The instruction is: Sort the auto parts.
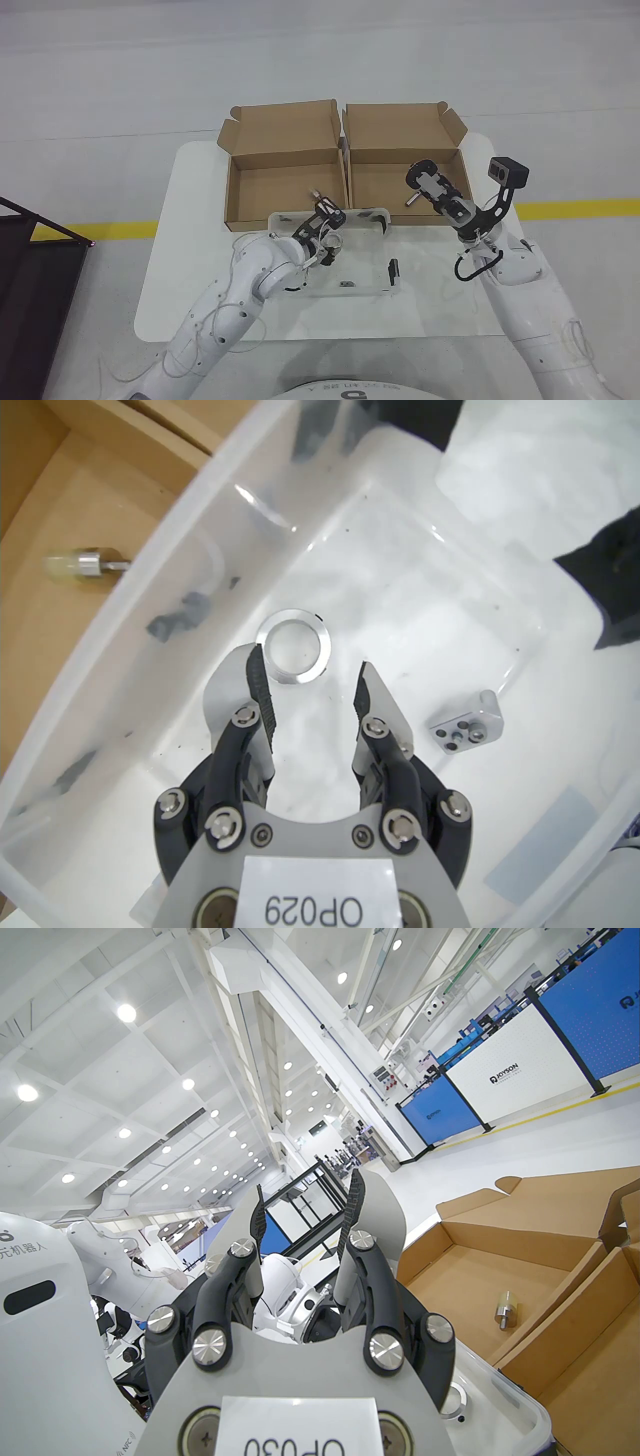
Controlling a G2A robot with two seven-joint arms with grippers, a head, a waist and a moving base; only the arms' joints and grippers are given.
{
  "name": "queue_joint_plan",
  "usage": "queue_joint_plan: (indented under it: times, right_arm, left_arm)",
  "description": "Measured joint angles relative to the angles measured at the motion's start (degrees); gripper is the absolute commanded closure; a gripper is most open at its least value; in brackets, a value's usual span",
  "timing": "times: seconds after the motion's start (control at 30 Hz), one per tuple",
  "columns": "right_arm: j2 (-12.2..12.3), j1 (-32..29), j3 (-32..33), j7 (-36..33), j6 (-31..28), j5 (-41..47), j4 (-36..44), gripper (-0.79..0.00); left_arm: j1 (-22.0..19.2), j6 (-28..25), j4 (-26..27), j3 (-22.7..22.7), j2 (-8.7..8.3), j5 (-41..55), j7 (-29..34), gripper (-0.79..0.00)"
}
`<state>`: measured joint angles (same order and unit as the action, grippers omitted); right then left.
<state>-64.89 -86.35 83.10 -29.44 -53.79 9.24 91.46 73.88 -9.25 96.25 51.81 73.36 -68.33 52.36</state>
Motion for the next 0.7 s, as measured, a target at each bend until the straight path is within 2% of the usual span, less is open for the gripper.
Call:
queue_joint_plan:
  times: [0.13, 0.33, 0.7]
  right_arm:
    - [0.0, 0.0, 0.0, 0.0, 0.0, 0.0, 0.0, -0.332]
    - [0.0, 0.0, 0.0, 0.0, 0.0, 0.0, 0.0, -0.336]
    - [0.0, 0.0, 0.0, 0.0, 0.0, 0.0, 0.0, -0.336]
  left_arm:
    - [-0.1, 6.0, -1.1, 0.3, 0.43, 0.7, -0.7, -0.348]
    - [-0.8, 10.9, -3.5, -1.2, 1.14, -1.2, -3.3, -0.283]
    - [-1.4, 10.5, -5.5, -3.7, 1.74, -3.6, -1.7, -0.289]
